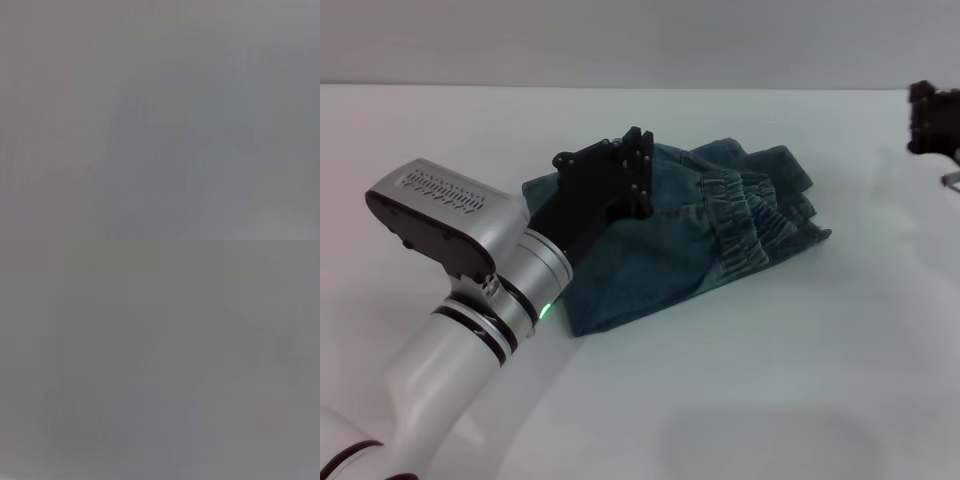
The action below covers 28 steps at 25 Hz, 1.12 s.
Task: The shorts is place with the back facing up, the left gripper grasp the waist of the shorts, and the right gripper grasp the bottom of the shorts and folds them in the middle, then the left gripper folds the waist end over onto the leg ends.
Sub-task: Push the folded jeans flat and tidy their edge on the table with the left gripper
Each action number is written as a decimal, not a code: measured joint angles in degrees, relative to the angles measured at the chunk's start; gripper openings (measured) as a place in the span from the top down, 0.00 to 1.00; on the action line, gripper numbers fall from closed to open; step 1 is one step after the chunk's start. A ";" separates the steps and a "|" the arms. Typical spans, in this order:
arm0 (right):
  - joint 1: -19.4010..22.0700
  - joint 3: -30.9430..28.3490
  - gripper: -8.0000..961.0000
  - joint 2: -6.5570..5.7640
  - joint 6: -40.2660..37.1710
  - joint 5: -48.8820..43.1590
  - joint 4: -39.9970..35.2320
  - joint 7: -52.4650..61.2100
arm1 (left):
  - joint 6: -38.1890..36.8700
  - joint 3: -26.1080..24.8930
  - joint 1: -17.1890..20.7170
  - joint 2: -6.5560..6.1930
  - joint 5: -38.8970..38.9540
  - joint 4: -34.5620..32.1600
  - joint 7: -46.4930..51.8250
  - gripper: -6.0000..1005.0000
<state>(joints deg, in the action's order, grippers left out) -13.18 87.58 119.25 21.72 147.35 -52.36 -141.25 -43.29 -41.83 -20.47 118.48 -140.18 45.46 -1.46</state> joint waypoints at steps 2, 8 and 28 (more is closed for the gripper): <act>-0.86 -1.07 0.89 -0.60 -1.22 -0.46 0.41 6.72 | 0.09 0.10 -0.10 -0.01 0.00 -0.01 0.50 0.93; -1.61 -4.23 0.89 -0.96 0.12 -2.83 1.12 16.65 | 0.70 0.06 -0.23 -0.01 -0.01 -0.09 1.63 0.94; -1.34 -6.19 0.88 -0.24 9.69 -2.59 9.31 9.07 | 1.78 7.47 3.97 0.12 -5.64 -4.52 3.44 0.99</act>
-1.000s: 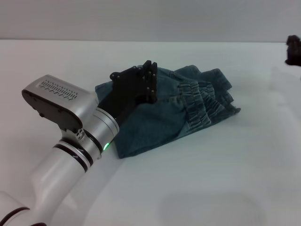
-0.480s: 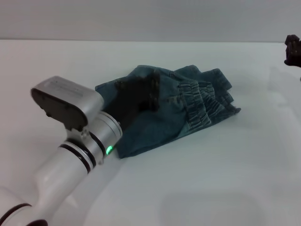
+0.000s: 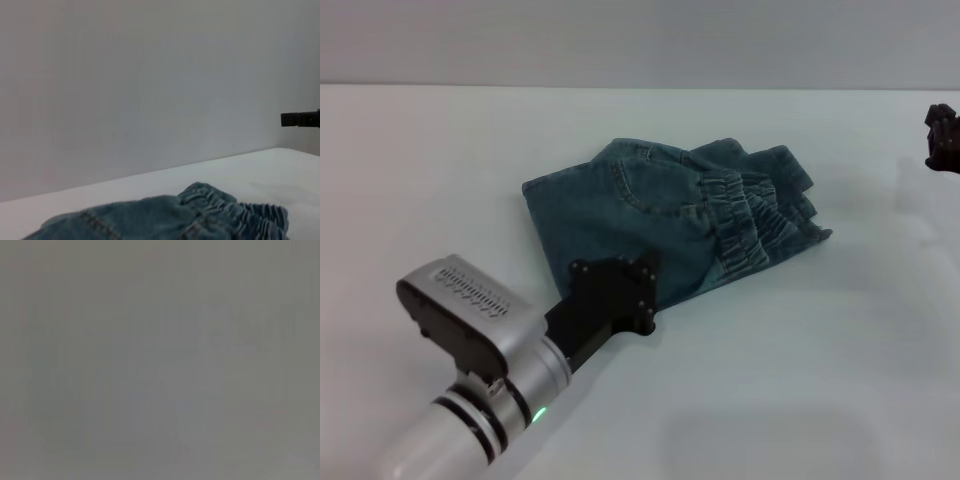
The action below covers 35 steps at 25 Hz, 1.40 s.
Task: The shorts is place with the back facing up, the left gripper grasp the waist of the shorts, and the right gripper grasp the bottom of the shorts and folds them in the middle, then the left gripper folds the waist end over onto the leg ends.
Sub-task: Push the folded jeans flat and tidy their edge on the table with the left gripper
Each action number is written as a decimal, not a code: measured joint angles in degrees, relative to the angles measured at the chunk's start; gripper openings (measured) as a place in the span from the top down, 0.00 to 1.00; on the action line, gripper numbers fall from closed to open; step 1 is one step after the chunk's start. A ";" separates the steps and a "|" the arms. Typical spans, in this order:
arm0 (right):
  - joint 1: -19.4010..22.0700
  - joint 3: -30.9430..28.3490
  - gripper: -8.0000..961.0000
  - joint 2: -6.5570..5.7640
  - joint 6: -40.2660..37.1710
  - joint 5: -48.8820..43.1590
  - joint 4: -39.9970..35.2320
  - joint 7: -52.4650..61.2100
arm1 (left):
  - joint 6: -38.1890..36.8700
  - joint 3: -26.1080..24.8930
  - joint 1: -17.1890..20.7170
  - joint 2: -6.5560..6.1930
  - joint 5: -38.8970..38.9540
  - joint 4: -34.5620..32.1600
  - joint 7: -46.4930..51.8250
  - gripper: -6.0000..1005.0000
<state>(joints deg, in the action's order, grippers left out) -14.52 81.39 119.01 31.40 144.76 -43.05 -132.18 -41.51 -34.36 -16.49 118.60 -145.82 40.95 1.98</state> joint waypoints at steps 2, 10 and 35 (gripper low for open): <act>-0.07 0.21 0.88 -0.01 0.13 0.00 0.05 -0.07 | -0.24 0.29 0.47 -0.06 0.24 -0.76 1.82 0.99; 0.02 0.35 0.88 -0.01 1.27 0.00 0.10 0.02 | 4.36 -2.42 -1.04 0.03 0.48 -3.38 8.12 0.99; -0.12 1.12 0.87 0.08 4.26 -0.03 3.95 -0.24 | 4.30 -8.54 -10.33 -0.64 0.25 -9.09 13.23 0.97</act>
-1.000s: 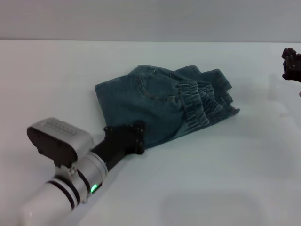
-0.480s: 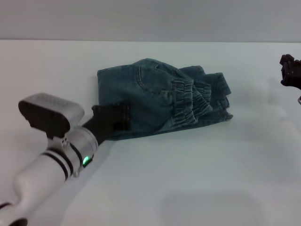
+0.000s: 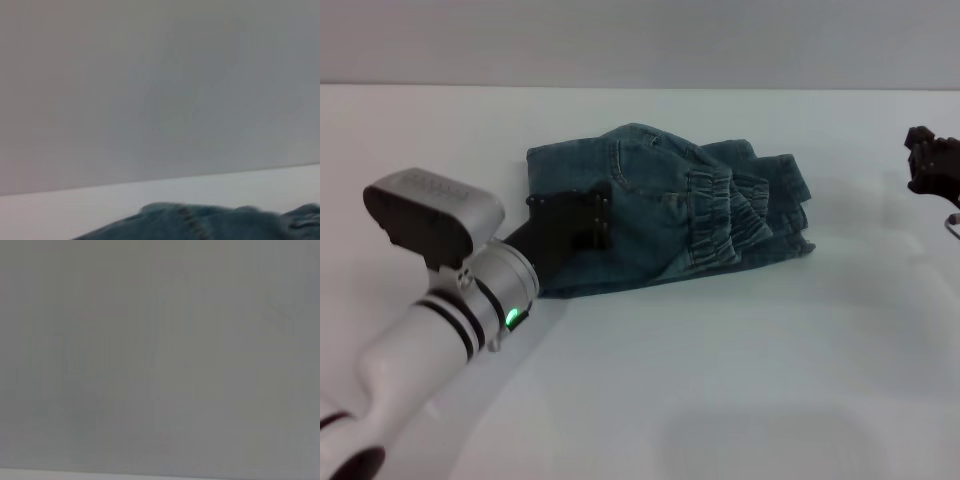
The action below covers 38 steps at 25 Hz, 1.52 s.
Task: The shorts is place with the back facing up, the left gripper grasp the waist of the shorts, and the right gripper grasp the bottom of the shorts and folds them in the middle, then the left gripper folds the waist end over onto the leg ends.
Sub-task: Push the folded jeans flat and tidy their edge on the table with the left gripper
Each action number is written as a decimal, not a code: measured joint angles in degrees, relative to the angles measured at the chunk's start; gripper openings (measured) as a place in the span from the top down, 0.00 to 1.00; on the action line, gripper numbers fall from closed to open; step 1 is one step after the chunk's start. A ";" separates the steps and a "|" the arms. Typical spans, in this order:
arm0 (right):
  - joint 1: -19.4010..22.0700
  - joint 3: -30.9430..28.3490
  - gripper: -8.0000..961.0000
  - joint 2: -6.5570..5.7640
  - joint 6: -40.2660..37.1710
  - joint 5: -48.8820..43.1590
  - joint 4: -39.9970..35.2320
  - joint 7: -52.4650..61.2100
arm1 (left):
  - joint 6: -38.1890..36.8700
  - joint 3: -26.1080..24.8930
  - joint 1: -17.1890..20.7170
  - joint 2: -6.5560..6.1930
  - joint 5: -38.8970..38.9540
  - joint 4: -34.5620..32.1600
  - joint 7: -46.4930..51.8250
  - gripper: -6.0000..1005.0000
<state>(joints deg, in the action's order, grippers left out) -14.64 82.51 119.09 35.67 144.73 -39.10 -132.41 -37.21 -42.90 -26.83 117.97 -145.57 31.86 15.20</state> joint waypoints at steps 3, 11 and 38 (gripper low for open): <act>-0.45 0.75 0.87 0.00 0.16 -0.19 0.62 -0.02 | -2.23 0.16 3.16 0.05 -0.23 2.80 -4.38 0.97; -0.80 1.49 0.87 0.00 0.20 -0.23 1.35 0.01 | -9.99 2.05 7.89 0.57 0.06 3.71 -6.23 0.96; -0.38 2.45 0.86 0.08 2.10 -0.11 2.60 0.03 | 0.37 4.29 4.36 0.72 0.06 0.98 3.50 0.95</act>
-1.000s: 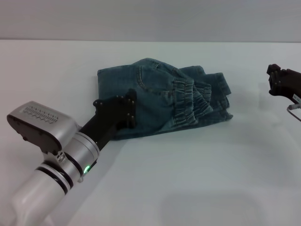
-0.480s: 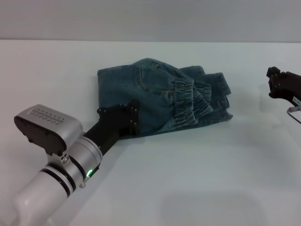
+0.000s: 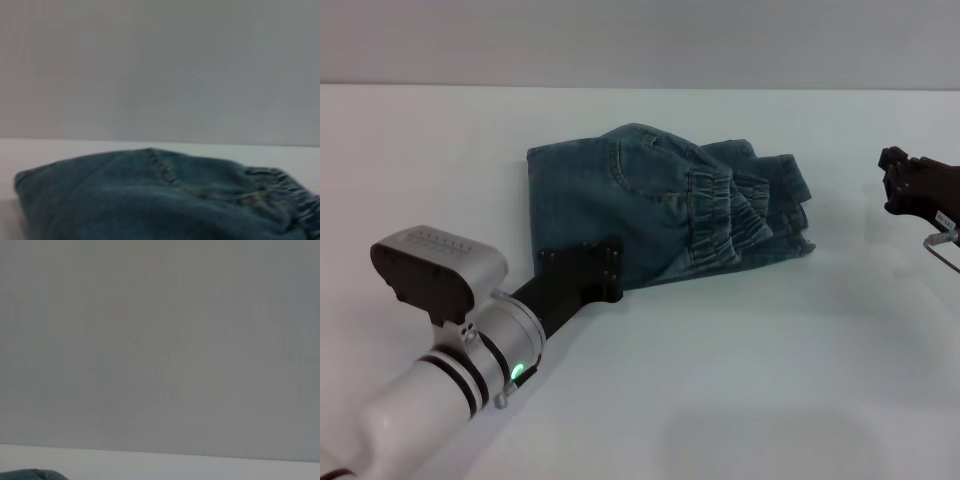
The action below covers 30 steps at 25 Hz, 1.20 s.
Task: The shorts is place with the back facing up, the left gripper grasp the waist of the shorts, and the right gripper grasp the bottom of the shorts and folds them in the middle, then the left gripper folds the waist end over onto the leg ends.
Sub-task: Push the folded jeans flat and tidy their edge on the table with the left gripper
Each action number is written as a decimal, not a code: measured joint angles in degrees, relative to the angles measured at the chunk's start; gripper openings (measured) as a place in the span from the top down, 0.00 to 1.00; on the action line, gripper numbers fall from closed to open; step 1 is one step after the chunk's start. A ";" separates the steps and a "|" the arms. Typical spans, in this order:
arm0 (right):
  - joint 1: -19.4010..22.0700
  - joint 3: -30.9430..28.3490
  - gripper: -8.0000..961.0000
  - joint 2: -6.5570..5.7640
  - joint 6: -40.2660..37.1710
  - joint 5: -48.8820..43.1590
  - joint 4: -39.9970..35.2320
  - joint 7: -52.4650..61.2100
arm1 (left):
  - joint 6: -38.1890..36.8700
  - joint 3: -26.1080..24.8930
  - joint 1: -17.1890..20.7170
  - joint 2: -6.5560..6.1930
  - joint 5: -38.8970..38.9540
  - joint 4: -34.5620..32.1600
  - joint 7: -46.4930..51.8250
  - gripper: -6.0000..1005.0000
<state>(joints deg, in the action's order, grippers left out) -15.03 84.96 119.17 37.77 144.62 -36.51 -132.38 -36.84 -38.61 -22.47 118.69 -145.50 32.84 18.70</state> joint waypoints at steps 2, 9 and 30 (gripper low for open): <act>0.00 0.02 0.86 0.01 0.18 0.03 -0.21 0.13 | 0.35 -0.11 -0.63 0.04 0.01 -0.82 0.78 0.95; 0.17 0.13 0.86 0.09 2.11 0.26 -0.47 0.29 | 2.95 -0.34 -6.26 -0.01 0.08 -6.17 5.41 0.94; 0.88 0.20 0.85 0.10 4.03 0.30 0.08 -0.22 | -0.79 -1.48 -3.45 -0.67 -0.35 -0.98 2.44 0.93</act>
<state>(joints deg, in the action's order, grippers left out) -14.15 85.16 119.27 41.79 144.92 -36.43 -132.60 -37.63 -40.09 -25.92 118.02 -145.85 31.86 21.15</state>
